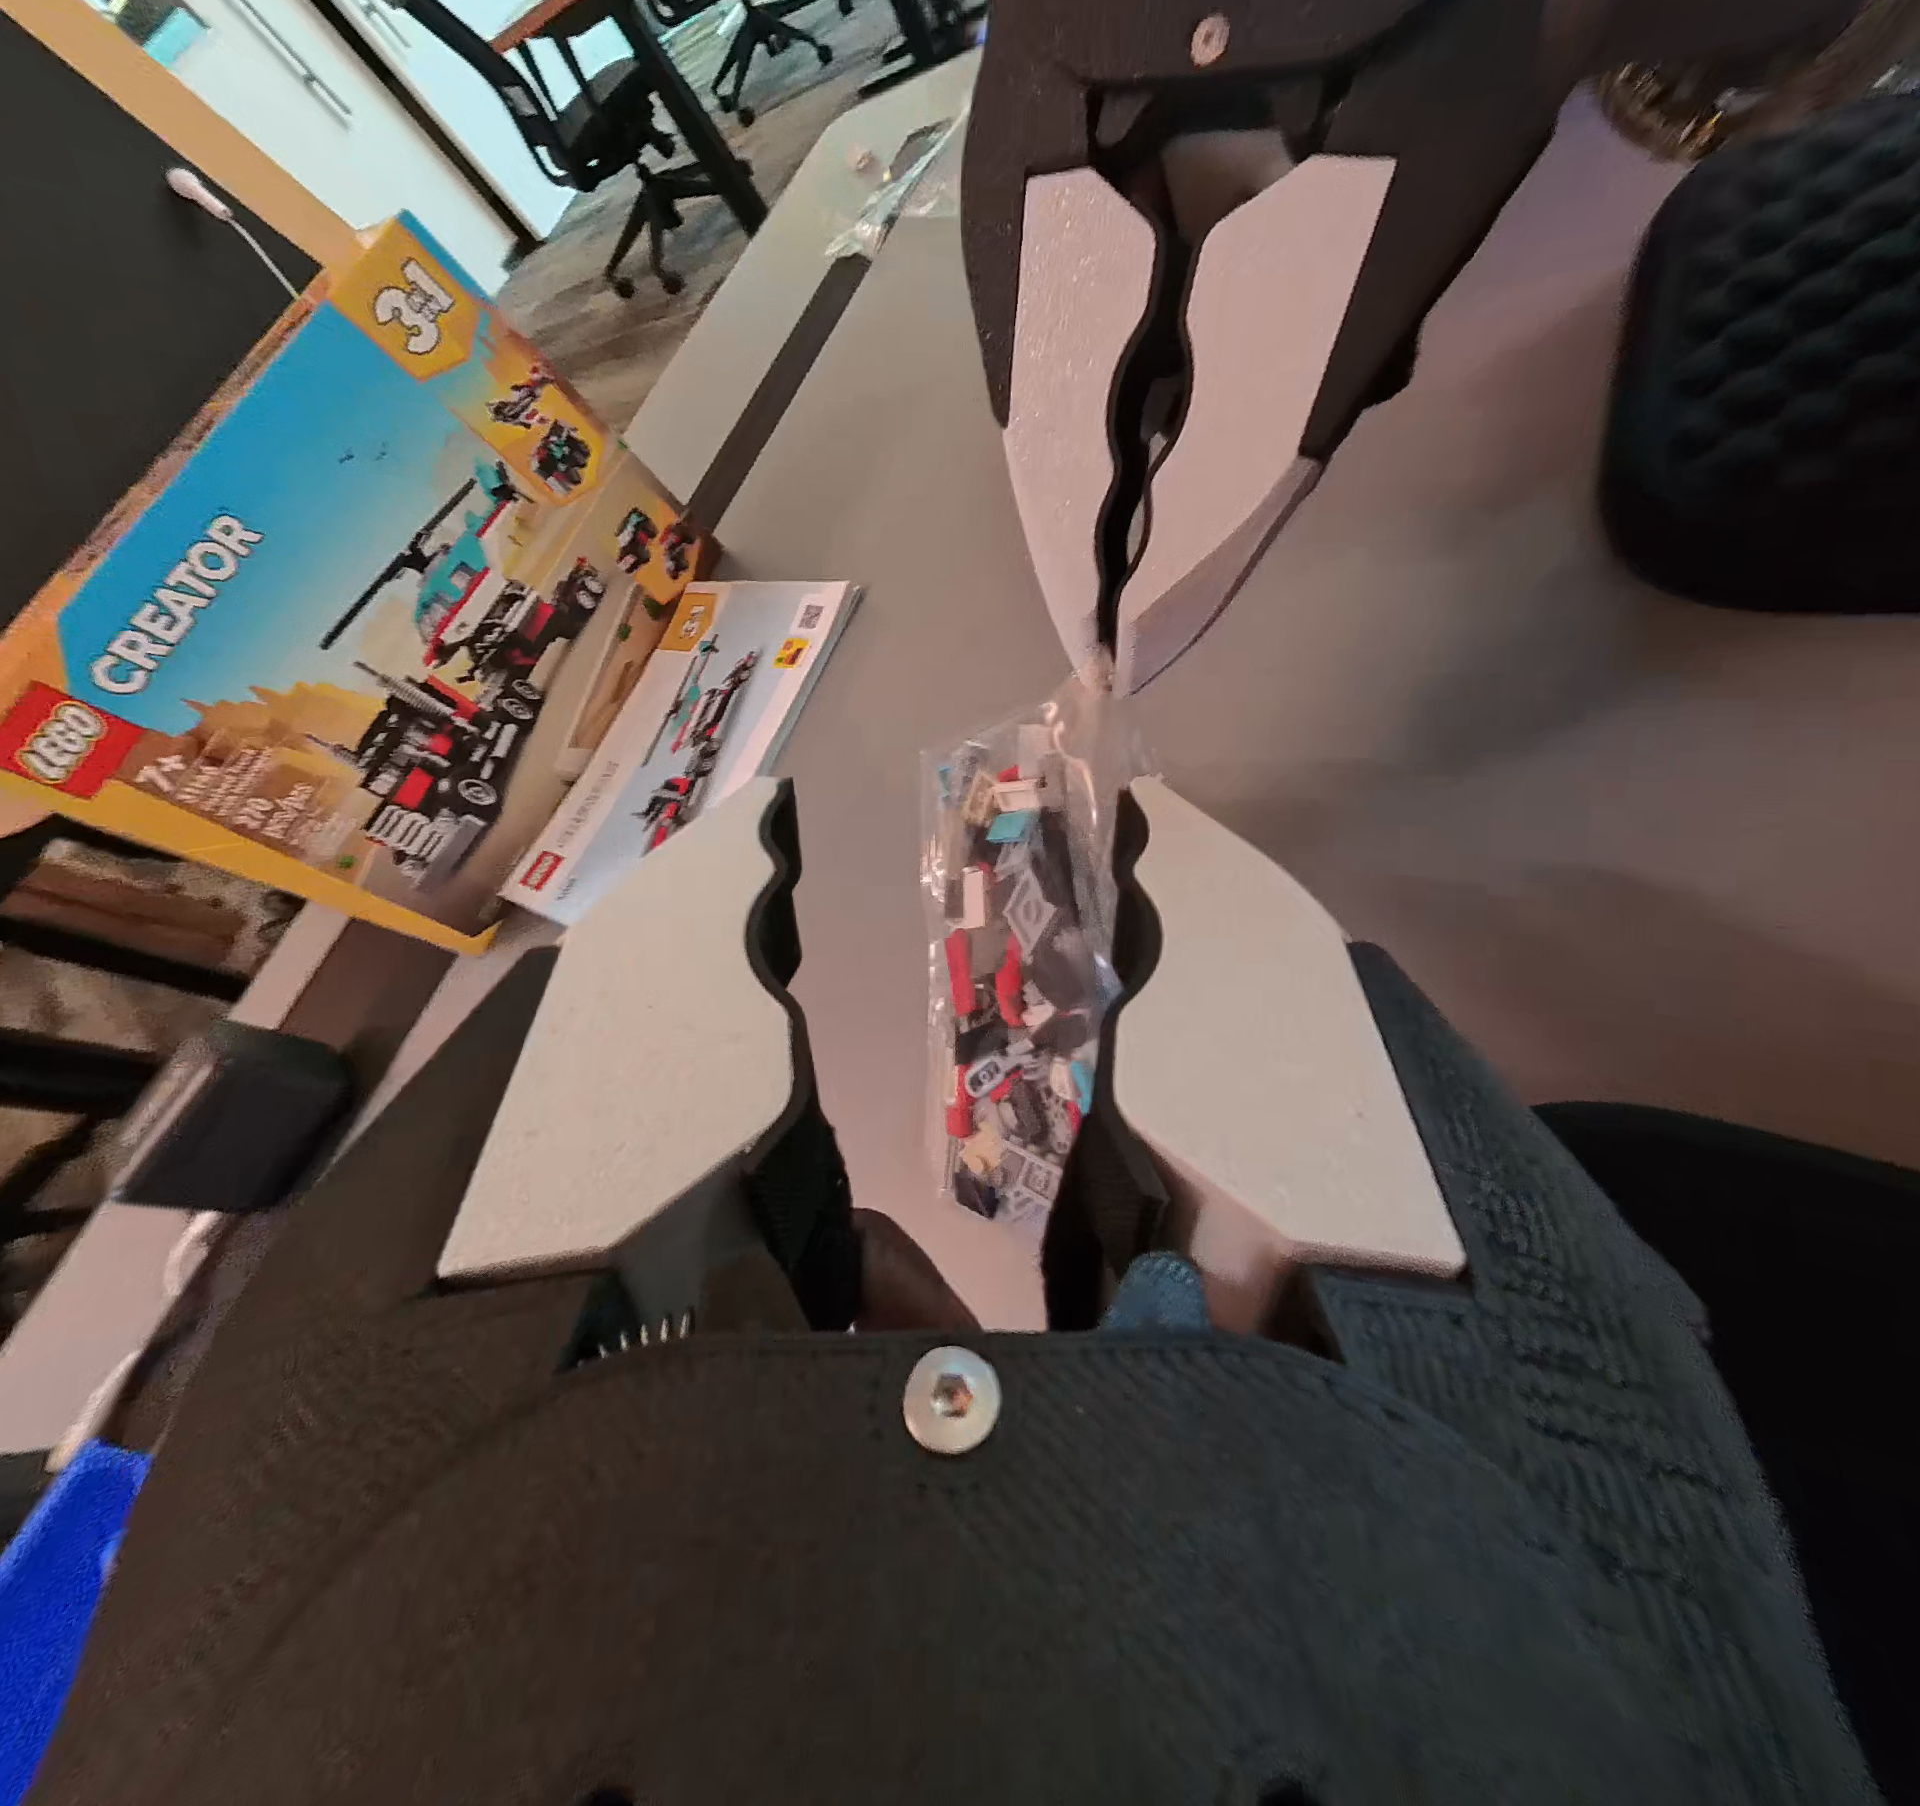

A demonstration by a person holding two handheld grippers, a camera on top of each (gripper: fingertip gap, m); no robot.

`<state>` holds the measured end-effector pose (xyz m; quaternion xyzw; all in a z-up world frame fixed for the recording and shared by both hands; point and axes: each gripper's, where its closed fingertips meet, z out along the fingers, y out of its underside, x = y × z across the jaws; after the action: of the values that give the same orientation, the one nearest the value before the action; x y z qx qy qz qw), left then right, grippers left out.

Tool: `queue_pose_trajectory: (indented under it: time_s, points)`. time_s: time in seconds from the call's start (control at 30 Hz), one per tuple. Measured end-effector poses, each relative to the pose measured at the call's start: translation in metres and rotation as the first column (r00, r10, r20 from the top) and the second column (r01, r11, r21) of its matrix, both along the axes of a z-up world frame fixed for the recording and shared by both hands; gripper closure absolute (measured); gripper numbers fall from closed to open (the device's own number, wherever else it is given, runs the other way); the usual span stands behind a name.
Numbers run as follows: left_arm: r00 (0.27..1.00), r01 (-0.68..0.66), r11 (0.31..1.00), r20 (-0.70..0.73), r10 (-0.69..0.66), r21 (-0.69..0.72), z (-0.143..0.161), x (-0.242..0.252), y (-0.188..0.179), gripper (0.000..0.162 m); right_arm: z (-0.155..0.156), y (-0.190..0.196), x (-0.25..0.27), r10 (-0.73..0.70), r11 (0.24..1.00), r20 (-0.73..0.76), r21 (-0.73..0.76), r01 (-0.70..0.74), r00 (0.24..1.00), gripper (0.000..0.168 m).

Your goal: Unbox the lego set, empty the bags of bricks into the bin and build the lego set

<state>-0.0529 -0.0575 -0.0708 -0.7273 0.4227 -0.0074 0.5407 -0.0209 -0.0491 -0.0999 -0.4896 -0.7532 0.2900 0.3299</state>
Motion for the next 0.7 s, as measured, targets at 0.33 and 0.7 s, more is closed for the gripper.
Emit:
queue_pose_trajectory:
  time_s: [0.33,0.7]
  points:
    - [0.998,0.060,0.992,0.011,-0.059,-0.107,-0.014,0.029,-0.015,0.113,0.009,-0.008,0.002,-0.021,0.997,-0.019,-0.071,0.020,1.000,0.168]
    - [0.929,-0.043,0.972,-0.349,0.124,0.233,-0.018,0.020,-0.001,0.125,0.025,-0.014,0.003,-0.084,0.946,-0.028,-0.317,0.071,0.996,0.168]
